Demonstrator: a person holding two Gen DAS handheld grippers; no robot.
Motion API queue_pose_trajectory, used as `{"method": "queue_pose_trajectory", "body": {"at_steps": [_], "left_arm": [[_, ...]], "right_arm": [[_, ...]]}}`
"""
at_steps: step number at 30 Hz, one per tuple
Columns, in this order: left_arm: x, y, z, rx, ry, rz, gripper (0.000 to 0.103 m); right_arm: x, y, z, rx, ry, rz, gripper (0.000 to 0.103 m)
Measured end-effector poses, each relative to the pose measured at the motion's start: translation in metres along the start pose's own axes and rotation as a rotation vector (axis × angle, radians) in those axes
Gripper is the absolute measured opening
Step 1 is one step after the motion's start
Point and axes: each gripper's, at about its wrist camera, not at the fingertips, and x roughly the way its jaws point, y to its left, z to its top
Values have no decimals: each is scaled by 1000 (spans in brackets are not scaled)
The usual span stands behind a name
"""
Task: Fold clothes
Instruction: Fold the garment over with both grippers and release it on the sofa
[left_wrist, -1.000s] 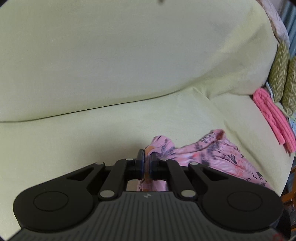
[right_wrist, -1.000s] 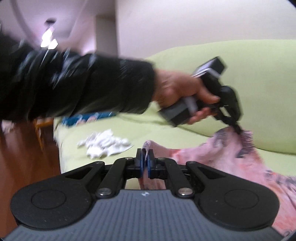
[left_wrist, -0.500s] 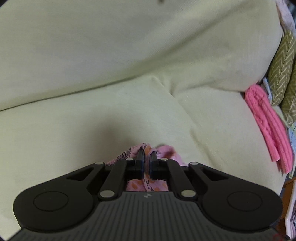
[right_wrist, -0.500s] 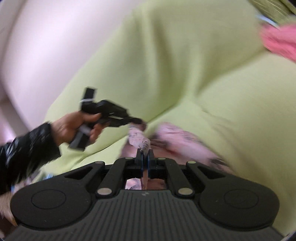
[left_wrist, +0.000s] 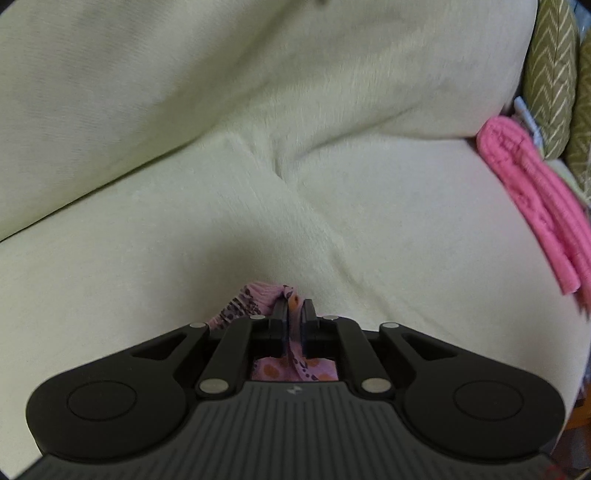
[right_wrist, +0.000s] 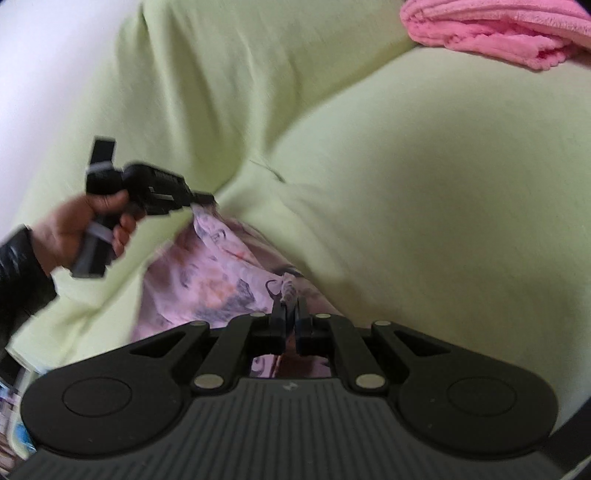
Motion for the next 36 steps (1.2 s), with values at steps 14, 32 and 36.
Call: {"method": "queue_pose_trajectory", "body": {"at_steps": [14,32,36], "left_arm": [[-71,34,-23,-3,-136,-175,38],[-144,55,-224,56,-19,-204,38],[-158,36,-262,104,-8,-240,38]], "right_arm": [[1,45,17,-299,-17,-6,12],[3,106,-22,-545,200,120,11],[-21,134,-70,-665,263,171,22]]}}
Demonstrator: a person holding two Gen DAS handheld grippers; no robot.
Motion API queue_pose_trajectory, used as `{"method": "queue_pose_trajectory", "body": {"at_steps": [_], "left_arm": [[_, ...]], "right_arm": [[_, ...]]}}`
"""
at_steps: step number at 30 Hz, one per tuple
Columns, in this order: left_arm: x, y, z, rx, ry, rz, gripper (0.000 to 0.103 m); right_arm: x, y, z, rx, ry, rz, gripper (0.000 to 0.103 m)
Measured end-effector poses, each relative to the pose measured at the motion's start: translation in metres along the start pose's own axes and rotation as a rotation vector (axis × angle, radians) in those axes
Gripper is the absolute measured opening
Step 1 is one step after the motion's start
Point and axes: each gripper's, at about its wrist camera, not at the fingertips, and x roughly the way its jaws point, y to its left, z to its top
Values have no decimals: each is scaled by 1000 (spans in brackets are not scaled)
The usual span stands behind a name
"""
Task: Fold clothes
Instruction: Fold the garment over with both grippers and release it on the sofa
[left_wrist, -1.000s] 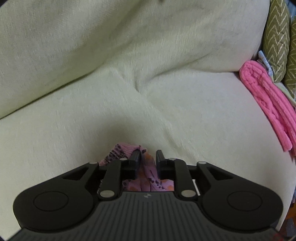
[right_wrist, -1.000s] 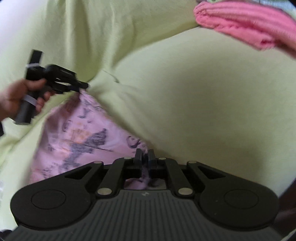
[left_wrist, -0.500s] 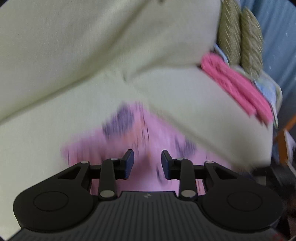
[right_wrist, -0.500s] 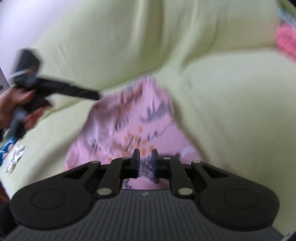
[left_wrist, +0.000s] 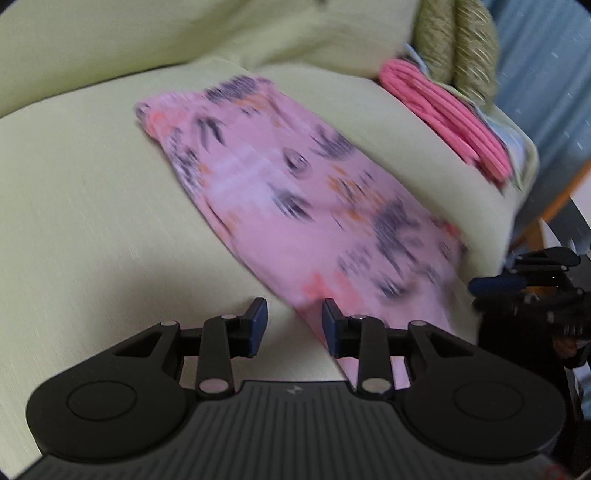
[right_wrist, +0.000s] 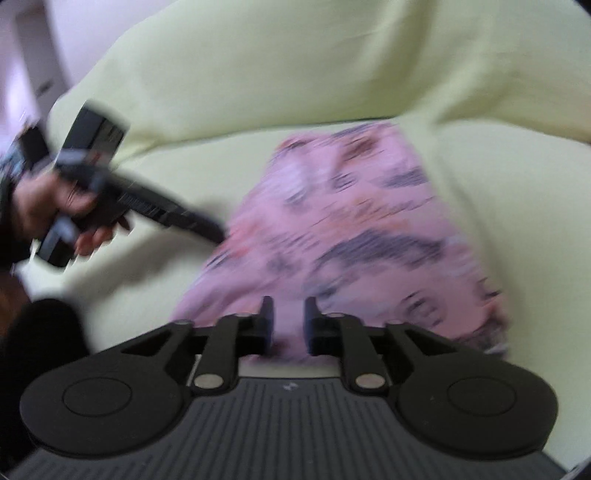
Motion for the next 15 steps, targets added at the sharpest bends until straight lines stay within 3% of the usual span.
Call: {"method": "queue_pose_trajectory", "body": {"at_steps": [4,10,12,15], "left_arm": [[-11,-33,-34,98,-5,6,48],[-8,-101,-72,354,-76,176,48],[1,-106,-76,316,-52,172,47],[2,-97,-72,143,-64,103,43]], "right_arm": [[1,26,-16,-30,17,-20,22],[-4,25,-22,30,7,-69,22],[-7,25,-24,26,0,-82,22],[-4,22,-27,15,-8,-104,23]]}}
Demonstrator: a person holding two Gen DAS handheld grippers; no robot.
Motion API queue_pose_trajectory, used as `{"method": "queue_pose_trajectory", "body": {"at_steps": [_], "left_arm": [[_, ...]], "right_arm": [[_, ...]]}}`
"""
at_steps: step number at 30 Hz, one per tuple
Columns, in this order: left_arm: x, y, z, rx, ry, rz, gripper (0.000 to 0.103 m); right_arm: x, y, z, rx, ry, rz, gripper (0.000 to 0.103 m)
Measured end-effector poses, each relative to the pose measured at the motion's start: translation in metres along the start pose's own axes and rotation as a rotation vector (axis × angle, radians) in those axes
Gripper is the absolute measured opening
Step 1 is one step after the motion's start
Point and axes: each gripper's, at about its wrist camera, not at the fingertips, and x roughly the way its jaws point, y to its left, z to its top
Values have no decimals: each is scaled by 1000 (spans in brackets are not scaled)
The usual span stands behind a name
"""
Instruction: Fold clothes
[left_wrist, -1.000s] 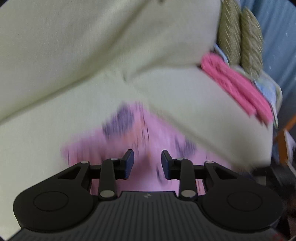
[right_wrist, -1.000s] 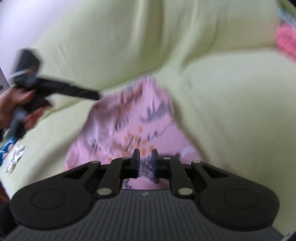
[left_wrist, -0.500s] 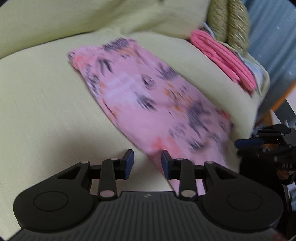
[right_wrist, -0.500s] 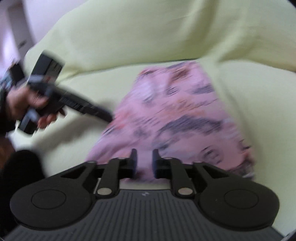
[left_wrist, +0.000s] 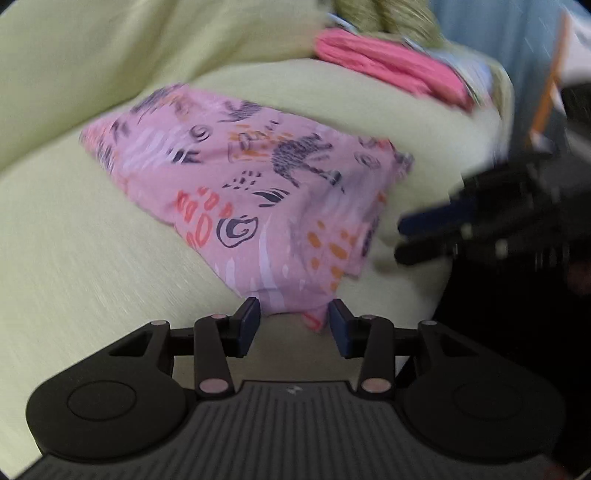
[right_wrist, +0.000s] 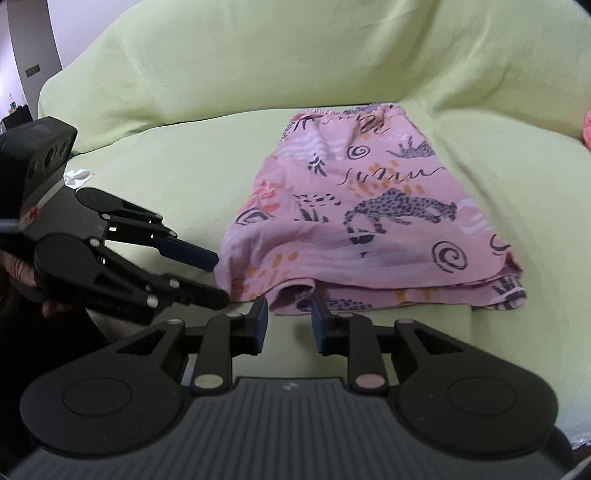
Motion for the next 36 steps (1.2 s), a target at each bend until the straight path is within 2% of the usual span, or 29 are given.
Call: {"method": "queue_pose_trajectory", "body": {"at_steps": [1,2,3,7,11,14,15,16,21,23,27,29,32,36], "left_arm": [[-1,5,1,-58,-4,-27,20],[-1,11,3,-112,-7,-56,7],[-2,17,4,-167,-11,-84,3],[-13,42,14,-355,-65,-204,3],[-24,54,35,-429,-96,-284,3],[-25,57,48,-449,-100,-316,3],[-25,58,52,-456,-99,-324,3],[-25,57,55,-455,-98,-328,3],[-24,47,55,-403,-62,-309,3],[-25,49,48,-407,-50,-304,3],[-26,60,48,-447,-56,-305,3],[-25,64,55,-455,-63,-313,3],[-21,64,63,-450,-66,-332,3],[-17,59,66,-454,-64,-357,3]], "right_arm": [[2,-2,-1,12,1,0,25],[4,-5,-3,33,-1,5,28],[7,-8,-4,57,-4,9,28],[14,-15,-2,126,-49,41,28],[22,-14,3,105,-87,51,28],[35,-13,5,92,-80,55,26],[39,-11,5,94,-63,78,20],[40,-7,5,78,-55,113,4],[37,25,-2,-77,-11,268,4],[32,31,-6,-108,0,269,6],[19,19,-3,-52,-71,204,10],[23,12,4,-24,-85,165,33],[34,9,15,-24,-109,113,33],[59,11,26,-30,-116,93,32]]}}
